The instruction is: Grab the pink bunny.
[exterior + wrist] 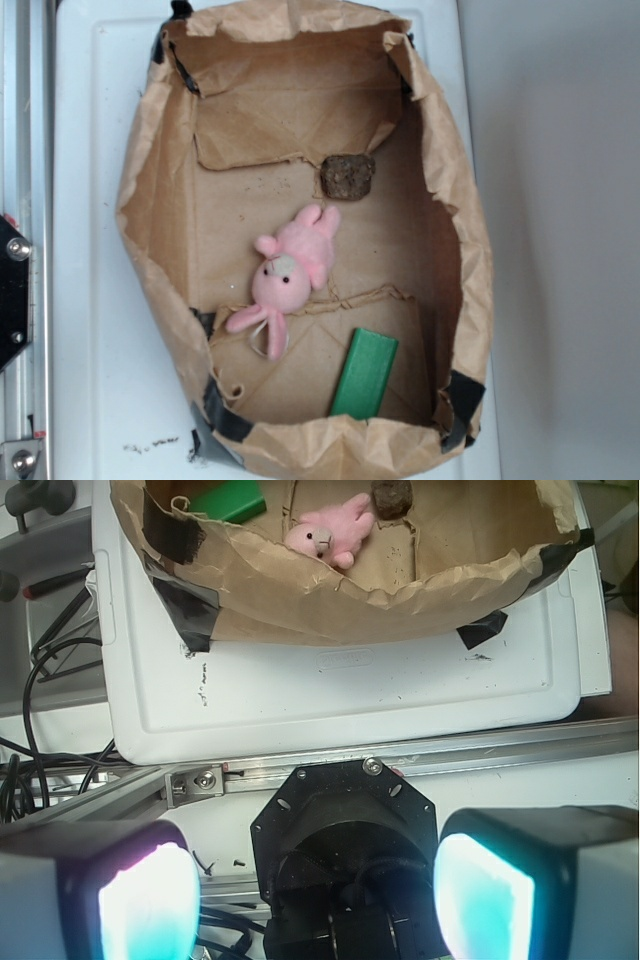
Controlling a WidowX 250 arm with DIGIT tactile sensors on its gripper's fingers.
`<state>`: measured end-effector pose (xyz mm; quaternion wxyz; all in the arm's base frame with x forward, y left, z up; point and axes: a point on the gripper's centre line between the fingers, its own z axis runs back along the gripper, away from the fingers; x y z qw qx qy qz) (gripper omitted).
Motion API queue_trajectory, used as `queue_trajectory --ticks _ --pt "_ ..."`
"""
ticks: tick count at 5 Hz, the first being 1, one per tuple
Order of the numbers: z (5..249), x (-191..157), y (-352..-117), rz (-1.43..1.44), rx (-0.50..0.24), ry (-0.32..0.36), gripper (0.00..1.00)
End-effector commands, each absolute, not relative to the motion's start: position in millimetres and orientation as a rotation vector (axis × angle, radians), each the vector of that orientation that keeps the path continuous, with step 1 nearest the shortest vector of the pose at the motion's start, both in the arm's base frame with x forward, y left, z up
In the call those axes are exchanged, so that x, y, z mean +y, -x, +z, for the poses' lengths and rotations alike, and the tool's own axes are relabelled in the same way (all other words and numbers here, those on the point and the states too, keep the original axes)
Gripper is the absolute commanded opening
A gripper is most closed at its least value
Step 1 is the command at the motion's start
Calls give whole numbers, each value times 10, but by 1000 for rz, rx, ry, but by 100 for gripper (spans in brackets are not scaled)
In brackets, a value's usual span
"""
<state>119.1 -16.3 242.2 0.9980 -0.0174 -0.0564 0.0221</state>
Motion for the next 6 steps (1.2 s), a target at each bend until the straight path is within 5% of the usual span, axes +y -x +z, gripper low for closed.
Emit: queue_trajectory --ticks 1,2,4,5,6 --pt "2422 -163 -1191 44 -113 35 100" --pt "2401 -142 -1556 111 -149 66 100" --pt "2395 12 -1859 265 -276 137 100" --pt "2281 62 -1996 343 -350 145 100" --pt "2112 78 -2267 382 -327 78 100"
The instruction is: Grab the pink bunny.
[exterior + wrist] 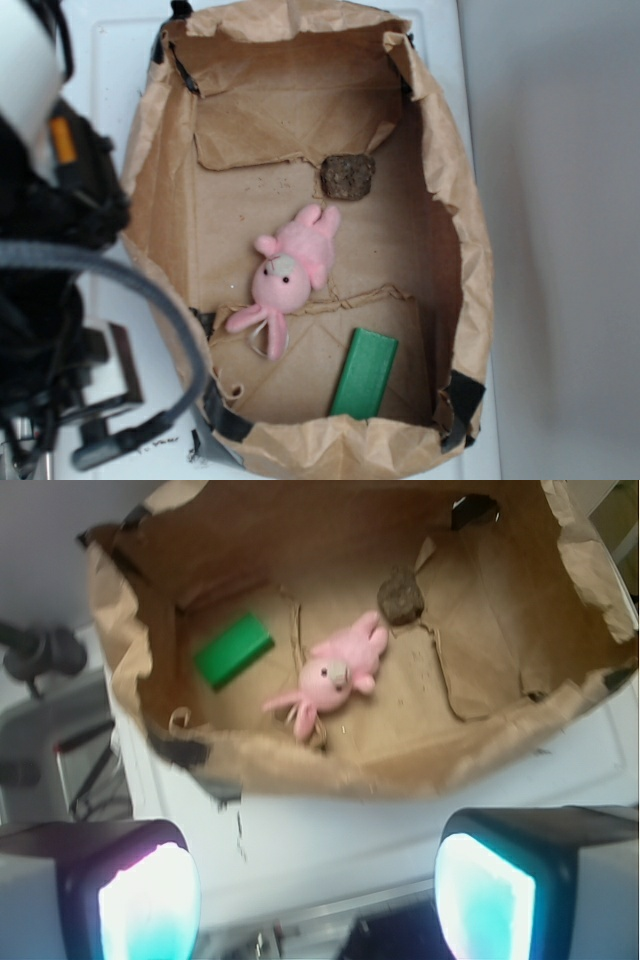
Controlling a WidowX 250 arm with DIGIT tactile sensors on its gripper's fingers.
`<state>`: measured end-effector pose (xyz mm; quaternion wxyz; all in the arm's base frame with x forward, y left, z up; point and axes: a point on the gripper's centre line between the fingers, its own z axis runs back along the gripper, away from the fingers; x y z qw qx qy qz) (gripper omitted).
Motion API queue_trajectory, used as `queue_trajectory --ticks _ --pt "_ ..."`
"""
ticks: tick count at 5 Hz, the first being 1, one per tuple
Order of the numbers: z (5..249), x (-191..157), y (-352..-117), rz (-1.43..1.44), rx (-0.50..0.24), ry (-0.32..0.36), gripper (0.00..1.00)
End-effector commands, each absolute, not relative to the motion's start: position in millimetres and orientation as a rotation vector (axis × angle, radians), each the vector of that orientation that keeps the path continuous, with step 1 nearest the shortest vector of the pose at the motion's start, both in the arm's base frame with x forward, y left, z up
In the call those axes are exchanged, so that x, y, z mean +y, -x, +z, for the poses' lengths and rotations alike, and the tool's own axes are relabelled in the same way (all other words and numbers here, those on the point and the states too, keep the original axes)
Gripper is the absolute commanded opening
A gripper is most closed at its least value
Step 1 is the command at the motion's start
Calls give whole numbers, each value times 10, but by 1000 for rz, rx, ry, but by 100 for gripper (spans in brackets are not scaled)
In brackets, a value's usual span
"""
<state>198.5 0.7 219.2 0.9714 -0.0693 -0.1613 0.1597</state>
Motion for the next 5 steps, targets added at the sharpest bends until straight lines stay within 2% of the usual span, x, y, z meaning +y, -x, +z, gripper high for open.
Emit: queue_trajectory --ticks 1,2,3,5 --pt "1968 84 -2498 413 -279 6 100" --pt "1815 101 -2747 413 -246 -58 100" --pt "1616 241 -2891 368 -261 -23 100" --pt "1616 241 -2891 368 -261 -23 100"
